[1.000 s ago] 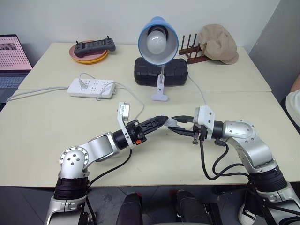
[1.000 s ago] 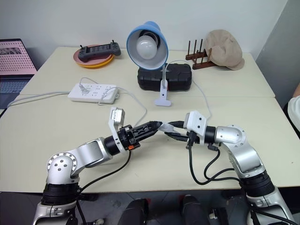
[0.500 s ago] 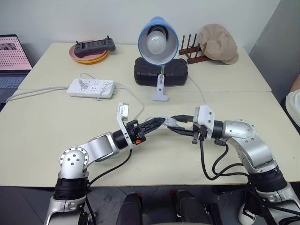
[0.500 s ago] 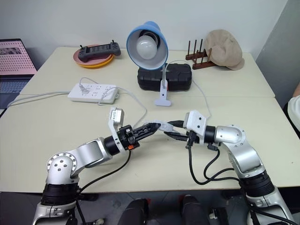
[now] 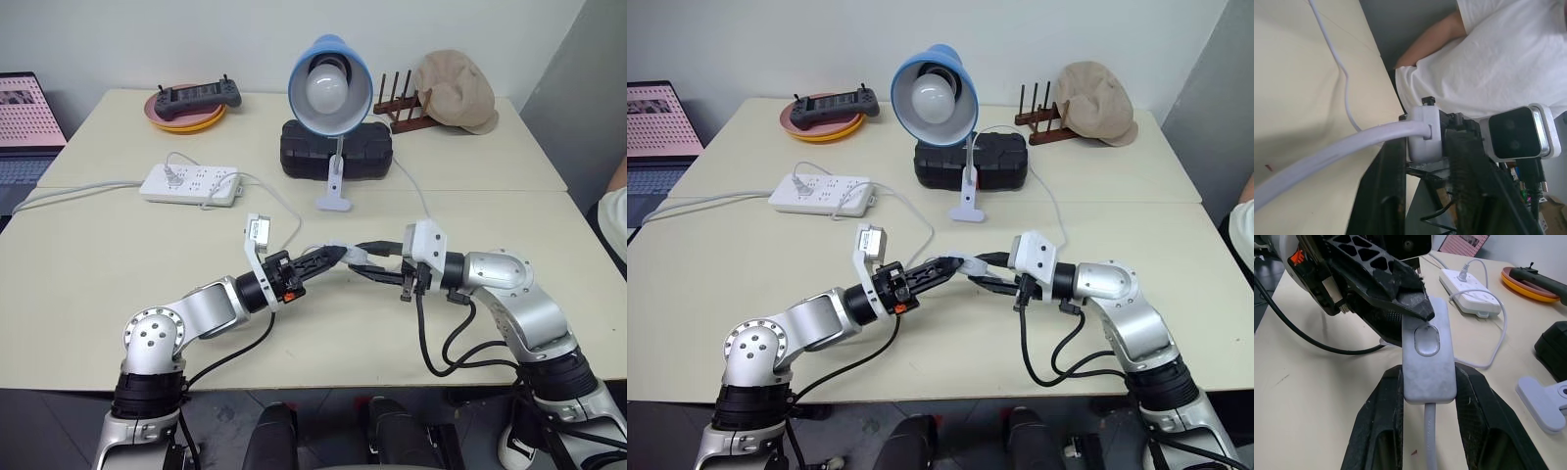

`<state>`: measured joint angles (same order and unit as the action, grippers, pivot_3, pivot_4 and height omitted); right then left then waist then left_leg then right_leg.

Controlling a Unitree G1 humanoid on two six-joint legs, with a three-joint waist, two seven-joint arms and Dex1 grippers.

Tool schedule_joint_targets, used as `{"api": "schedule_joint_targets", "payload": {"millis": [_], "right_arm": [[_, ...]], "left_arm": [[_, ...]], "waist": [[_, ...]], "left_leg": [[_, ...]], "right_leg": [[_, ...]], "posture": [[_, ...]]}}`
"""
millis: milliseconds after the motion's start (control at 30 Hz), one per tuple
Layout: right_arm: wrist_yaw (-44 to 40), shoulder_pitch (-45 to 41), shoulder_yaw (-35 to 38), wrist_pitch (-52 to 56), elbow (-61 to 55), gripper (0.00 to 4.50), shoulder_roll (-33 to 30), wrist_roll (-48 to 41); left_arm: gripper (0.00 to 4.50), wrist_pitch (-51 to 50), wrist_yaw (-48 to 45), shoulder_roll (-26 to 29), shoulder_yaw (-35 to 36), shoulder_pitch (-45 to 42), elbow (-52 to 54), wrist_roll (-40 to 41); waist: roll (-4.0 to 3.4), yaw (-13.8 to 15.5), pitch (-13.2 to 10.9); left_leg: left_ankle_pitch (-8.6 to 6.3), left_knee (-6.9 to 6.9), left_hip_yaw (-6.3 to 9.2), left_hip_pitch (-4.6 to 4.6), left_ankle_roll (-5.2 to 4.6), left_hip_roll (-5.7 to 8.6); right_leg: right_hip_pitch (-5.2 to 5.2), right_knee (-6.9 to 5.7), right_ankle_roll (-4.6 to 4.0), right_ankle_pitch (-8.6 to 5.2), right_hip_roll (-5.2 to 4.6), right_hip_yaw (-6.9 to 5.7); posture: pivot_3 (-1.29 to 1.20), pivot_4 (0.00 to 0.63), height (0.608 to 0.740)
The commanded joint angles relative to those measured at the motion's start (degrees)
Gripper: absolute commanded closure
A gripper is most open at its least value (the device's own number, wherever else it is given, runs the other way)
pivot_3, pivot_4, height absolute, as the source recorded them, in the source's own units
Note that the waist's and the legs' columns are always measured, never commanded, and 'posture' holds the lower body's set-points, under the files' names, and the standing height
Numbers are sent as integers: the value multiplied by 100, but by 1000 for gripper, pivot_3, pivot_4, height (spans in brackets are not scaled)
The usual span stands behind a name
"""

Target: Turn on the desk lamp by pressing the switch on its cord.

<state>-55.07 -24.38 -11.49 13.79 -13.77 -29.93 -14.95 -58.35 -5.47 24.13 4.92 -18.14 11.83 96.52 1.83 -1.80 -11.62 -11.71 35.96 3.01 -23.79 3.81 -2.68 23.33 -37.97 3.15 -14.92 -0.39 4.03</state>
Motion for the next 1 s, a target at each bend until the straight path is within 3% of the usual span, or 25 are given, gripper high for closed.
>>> {"api": "schedule_joint_targets", "payload": {"millis": [33, 333, 367, 400, 633, 1000], "right_arm": [[-43, -105, 35, -95, -142, 3402, 17, -60], [-43, -79, 54, -89, -166, 3402, -12, -59], [-40, -77, 56, -84, -174, 3402, -14, -60], [-42, -82, 58, -85, -167, 3402, -14, -60], [-29, -83, 69, -69, -185, 3402, -28, -63], [-35, -93, 59, -96, -160, 3402, -23, -56]], "left_arm": [[2082, -19, 49, 66, -17, 3, 243, 32], [2082, 35, 60, 2, -24, -41, 160, 104], [2451, 35, 50, 1, -23, -47, 147, 97], [2460, 35, 44, -2, -23, -59, 128, 86], [3974, 28, 5, -22, 0, -87, 73, 156], [4026, 14, 37, 12, -9, -72, 127, 116]], "waist": [[0, 0, 0], [0, 0, 0], [0, 1, 0], [0, 1, 0], [0, 0, 0], [0, 1, 0]], "left_leg": [[0, 0, 0, 0, 0, 0], [0, 0, 0, 0, 0, 0], [0, 0, 0, 0, 0, 0], [0, 0, 0, 0, 0, 0], [0, 1, 0, 0, 0, 0], [0, 1, 0, 0, 0, 0]], "right_leg": [[0, 0, 0, 0, 0, 0], [0, -1, 0, 0, 0, 0], [0, 0, 0, 0, 0, 0], [0, 0, 0, 0, 0, 0], [0, -1, 0, 0, 0, 0], [0, -1, 2, 1, 0, 0]], "posture": [[0, 150, 740], [0, 150, 740], [0, 150, 740], [0, 150, 740], [0, 150, 740], [0, 150, 740]]}}
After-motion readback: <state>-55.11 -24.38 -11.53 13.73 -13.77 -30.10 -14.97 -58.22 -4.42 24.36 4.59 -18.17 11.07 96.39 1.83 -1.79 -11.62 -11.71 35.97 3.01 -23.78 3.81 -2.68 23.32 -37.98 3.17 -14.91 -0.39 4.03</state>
